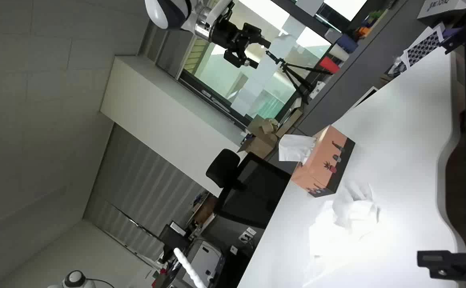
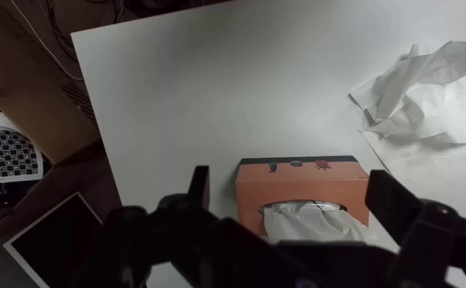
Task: Get one napkin from the box and put it on the table
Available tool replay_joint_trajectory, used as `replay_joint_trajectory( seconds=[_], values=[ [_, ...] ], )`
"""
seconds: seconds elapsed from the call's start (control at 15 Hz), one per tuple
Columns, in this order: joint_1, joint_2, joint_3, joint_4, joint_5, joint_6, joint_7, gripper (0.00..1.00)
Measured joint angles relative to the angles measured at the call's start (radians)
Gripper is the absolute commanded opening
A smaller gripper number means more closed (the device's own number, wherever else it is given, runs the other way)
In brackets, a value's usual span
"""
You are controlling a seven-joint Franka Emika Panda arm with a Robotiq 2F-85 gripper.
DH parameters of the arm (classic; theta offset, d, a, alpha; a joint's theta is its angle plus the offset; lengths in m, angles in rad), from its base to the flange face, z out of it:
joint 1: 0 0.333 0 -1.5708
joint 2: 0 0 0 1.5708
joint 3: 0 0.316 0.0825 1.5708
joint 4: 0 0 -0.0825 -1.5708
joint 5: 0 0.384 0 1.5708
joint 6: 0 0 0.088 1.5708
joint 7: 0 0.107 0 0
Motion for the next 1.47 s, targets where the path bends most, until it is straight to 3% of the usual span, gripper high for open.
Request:
replay_joint_trajectory(
  seconds=[0.93, 1.2, 1.47],
  values=[
    [0.000, 0.000, 0.000, 0.000, 0.000, 0.001, 0.000, 1.00],
    [0.022, 0.044, -0.014, 0.002, 0.001, 0.048, -0.212, 1.00],
    [0.038, 0.190, -0.036, 0.035, 0.007, 0.159, -0.456, 1.00]
  ],
)
